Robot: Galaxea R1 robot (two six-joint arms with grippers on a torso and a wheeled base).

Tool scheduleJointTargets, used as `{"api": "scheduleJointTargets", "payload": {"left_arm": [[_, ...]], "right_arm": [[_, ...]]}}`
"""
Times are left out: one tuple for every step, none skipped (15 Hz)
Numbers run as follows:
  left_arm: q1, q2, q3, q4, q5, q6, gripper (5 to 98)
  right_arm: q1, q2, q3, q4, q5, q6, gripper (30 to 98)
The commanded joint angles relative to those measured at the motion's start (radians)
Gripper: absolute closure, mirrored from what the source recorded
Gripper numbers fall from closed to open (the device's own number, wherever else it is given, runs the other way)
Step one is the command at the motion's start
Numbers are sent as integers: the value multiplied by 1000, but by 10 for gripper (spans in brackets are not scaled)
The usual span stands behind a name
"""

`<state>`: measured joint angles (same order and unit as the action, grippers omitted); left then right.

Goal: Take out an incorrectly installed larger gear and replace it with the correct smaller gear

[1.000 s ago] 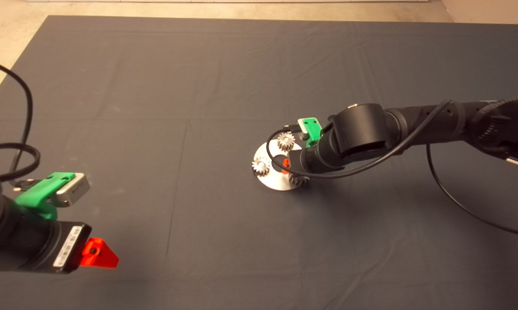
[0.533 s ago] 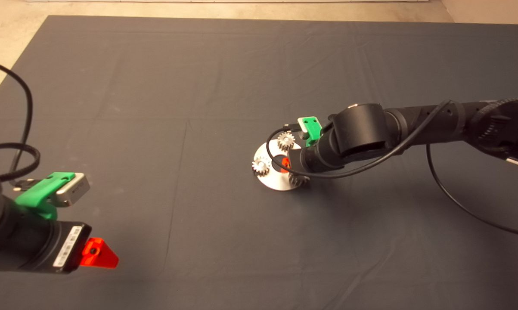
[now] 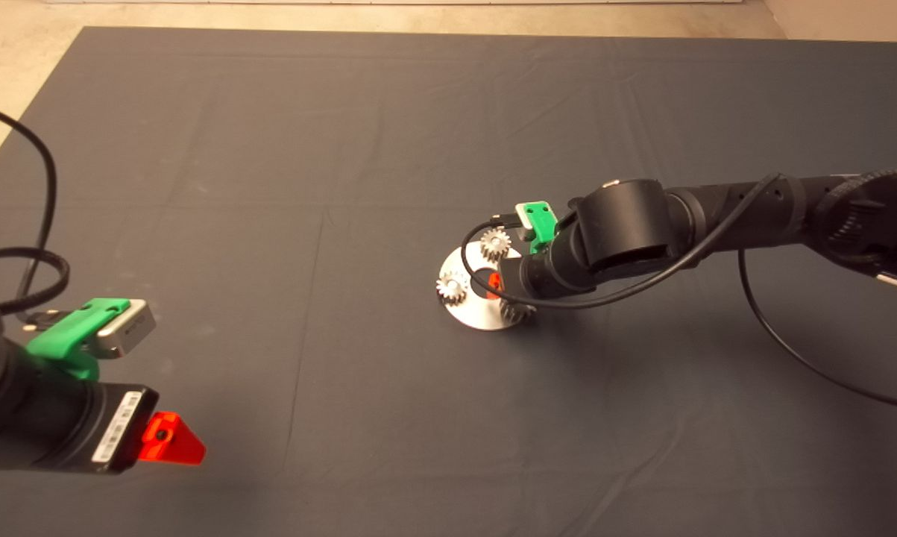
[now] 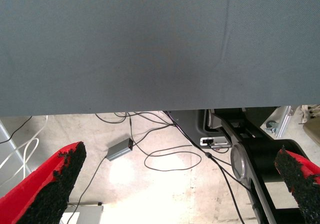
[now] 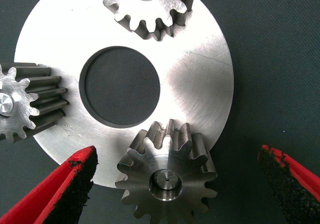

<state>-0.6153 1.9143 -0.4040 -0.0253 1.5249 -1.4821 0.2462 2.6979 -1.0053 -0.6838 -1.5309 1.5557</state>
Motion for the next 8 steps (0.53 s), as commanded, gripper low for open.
{"api": "scheduleJointTargets", "payload": {"left_arm": [[-4, -2, 5, 2, 93, 5, 54], [-4, -3, 5, 2, 93, 5, 54], [-4, -2, 5, 2, 93, 5, 54], [-4, -2, 5, 2, 93, 5, 54], [-4, -2, 5, 2, 93, 5, 54], [-4, -1, 4, 2, 93, 5, 54], [-4, 1, 1, 2, 93, 5, 54], [-4, 1, 1, 2, 93, 5, 54]], "right_arm": [[10, 3, -1, -33, -127, -2, 430], [11, 4, -1, -33, -127, -2, 430], [12, 4, -1, -33, -127, -2, 431], [12, 4, -1, -33, -127, -2, 459], [12, 0, 1, -33, -127, 0, 475], [10, 0, 2, -33, -127, 1, 481], [10, 2, 2, -33, -127, 1, 482], [9, 3, 2, -33, -127, 1, 481]]}}
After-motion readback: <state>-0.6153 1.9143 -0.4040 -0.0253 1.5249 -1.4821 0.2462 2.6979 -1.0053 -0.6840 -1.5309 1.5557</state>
